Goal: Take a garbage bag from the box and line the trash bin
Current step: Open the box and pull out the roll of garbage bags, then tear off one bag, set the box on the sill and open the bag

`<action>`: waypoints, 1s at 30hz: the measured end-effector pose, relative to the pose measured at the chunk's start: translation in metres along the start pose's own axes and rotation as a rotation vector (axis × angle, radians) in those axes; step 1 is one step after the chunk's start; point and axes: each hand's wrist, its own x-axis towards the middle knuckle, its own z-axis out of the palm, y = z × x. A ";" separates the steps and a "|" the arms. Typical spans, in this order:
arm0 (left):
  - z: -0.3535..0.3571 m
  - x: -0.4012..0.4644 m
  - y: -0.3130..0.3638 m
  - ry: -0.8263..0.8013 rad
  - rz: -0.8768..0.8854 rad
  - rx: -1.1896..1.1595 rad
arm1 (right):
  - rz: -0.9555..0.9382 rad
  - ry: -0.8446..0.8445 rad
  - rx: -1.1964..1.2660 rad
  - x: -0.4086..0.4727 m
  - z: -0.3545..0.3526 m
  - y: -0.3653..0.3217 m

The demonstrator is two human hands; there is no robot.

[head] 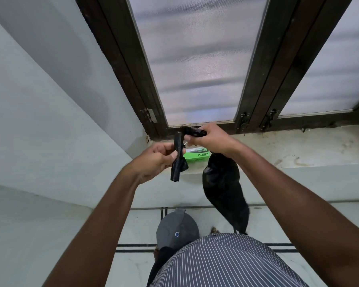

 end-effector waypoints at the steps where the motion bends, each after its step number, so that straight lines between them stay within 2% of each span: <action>1: 0.000 0.000 0.000 0.025 0.024 0.022 | 0.000 0.021 -0.025 0.002 0.004 0.001; 6: 0.000 -0.005 -0.005 0.078 0.110 0.113 | 0.015 0.150 -0.293 0.009 0.019 -0.005; 8: 0.003 -0.013 0.002 0.057 0.156 0.111 | 0.094 0.282 -0.482 0.014 0.019 0.005; 10: 0.005 -0.022 0.014 0.019 0.202 0.082 | 0.203 0.356 -0.540 0.016 0.007 0.021; 12: 0.001 -0.023 0.021 0.041 0.245 0.089 | 0.213 0.344 -0.485 0.013 -0.007 0.029; 17: -0.007 -0.001 -0.004 0.198 0.197 0.118 | 0.014 0.390 -0.266 0.000 -0.028 0.005; 21: 0.003 0.012 -0.015 0.209 0.162 0.044 | -0.137 0.566 -0.022 -0.004 -0.052 -0.006; 25: 0.010 0.029 -0.015 0.174 0.140 -0.076 | -0.302 0.745 -0.091 -0.016 -0.080 -0.012; 30: 0.028 0.052 -0.007 0.152 0.129 -0.161 | -0.354 0.910 -0.200 -0.028 -0.106 -0.008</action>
